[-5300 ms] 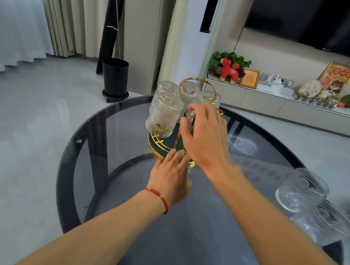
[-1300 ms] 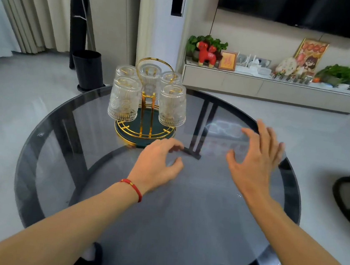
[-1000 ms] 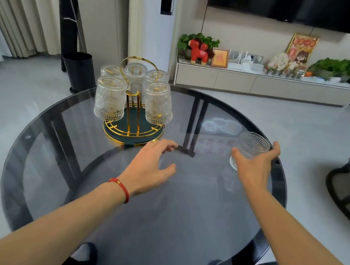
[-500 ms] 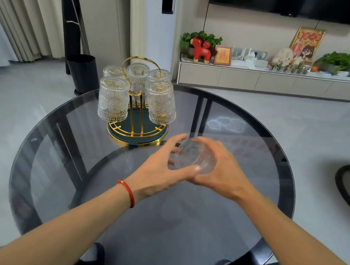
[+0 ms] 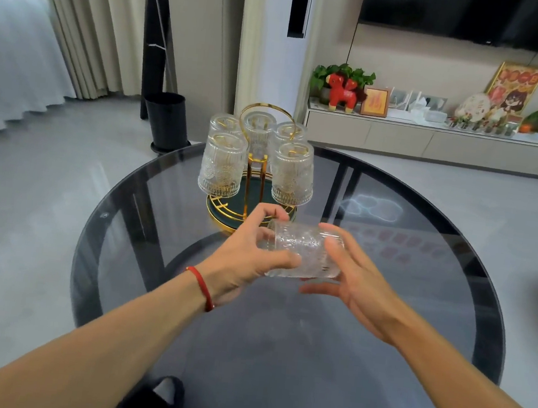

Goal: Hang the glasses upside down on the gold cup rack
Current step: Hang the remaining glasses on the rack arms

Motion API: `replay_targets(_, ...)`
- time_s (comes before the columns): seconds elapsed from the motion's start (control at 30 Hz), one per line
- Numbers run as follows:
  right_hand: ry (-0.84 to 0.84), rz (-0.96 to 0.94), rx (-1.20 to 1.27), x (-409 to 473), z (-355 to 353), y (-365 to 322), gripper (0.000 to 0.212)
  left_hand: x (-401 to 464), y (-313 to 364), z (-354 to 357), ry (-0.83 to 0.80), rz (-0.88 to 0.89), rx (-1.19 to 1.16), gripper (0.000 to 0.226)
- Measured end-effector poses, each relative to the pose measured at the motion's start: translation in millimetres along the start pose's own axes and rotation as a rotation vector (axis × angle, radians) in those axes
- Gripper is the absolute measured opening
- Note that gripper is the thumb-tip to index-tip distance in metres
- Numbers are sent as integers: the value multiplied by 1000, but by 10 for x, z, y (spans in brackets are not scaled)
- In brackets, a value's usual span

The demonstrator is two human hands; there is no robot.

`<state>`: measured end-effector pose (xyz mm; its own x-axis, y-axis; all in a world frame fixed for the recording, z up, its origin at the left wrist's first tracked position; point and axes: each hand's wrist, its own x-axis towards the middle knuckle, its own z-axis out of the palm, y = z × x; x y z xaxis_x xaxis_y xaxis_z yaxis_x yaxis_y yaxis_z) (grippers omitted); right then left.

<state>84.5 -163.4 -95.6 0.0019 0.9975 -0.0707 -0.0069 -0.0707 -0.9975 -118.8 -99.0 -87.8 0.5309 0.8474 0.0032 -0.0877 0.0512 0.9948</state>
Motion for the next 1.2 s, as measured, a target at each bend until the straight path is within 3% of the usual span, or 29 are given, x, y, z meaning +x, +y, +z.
replay_targets(0.1,81,-110,-27,36,18,-116,48,30,-27,-152,-31,54,90,63)
replay_targets(0.23,201,-334,-381,121,55,-500,54,85,-73,-359,77,110,369,35)
replay_targets(0.3,241,-409,-464,202,179,-765,62,108,-149,-451,158,215,756,38)
replay_targets(0.37,275,-482,-529,278,281,-1025,64,147,-245,-430,90,255,1108,44)
replay_targets(0.47,330,-537,-645,467,481,-1320,71,161,-386,-412,37,258,1307,61)
replay_targets(0.6,357,-537,-800,735,666,-1500,81,187,-447,-364,49,212,1412,68)
replay_targets(1.2,265,-368,-1096,1289,784,-952,76,180,-502,-257,99,184,1478,71)
